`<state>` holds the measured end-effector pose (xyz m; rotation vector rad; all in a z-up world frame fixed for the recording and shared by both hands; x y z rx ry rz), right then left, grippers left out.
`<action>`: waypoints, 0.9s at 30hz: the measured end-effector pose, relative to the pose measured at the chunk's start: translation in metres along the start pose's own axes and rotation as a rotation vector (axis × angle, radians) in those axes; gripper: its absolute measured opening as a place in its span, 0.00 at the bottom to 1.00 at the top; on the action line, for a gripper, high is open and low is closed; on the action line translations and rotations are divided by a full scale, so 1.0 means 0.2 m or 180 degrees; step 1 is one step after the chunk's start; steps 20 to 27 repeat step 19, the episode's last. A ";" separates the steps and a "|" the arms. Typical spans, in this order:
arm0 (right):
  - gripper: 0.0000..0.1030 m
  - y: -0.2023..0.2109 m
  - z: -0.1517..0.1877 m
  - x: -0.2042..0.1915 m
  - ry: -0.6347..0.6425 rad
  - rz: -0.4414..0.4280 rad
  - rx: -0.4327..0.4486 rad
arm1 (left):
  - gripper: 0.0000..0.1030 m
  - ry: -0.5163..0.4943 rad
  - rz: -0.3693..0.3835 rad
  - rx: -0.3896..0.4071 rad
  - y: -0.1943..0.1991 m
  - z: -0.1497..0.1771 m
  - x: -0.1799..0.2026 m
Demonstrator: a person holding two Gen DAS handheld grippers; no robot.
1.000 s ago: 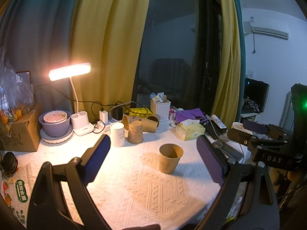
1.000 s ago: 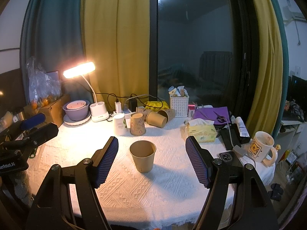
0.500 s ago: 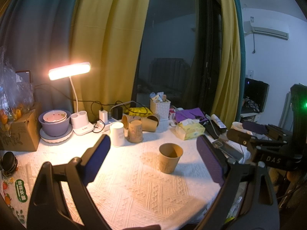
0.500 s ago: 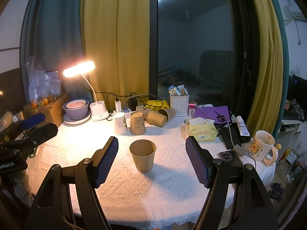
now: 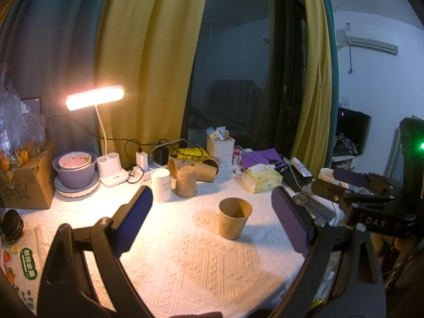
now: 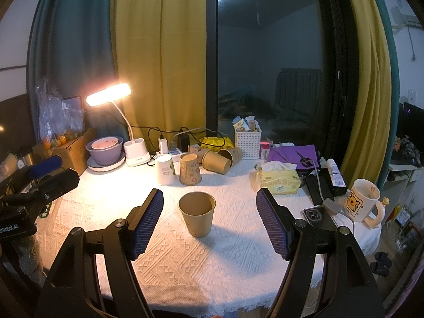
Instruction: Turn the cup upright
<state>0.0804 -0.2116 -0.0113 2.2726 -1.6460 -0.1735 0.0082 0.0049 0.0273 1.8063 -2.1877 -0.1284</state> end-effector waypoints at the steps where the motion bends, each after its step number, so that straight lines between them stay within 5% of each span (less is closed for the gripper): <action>1: 0.73 0.00 0.00 0.00 0.0001 0.0000 -0.0001 | 0.89 -0.0001 0.0001 0.0000 0.00 0.00 0.00; 27: 0.73 0.00 0.04 -0.03 0.0038 -0.0028 -0.0034 | 0.89 -0.0026 0.0061 -0.0029 -0.02 0.04 0.04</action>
Point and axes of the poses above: each gripper's, at about its wrist camera, not at the fingertips, and y roughly against the way its jaws point, x to its right, z to its underside, the point moved 5 cm from there along -y, roughly the way its jaws point, and after that the axes turned 12 degrees about z, right-handed, at the moved point
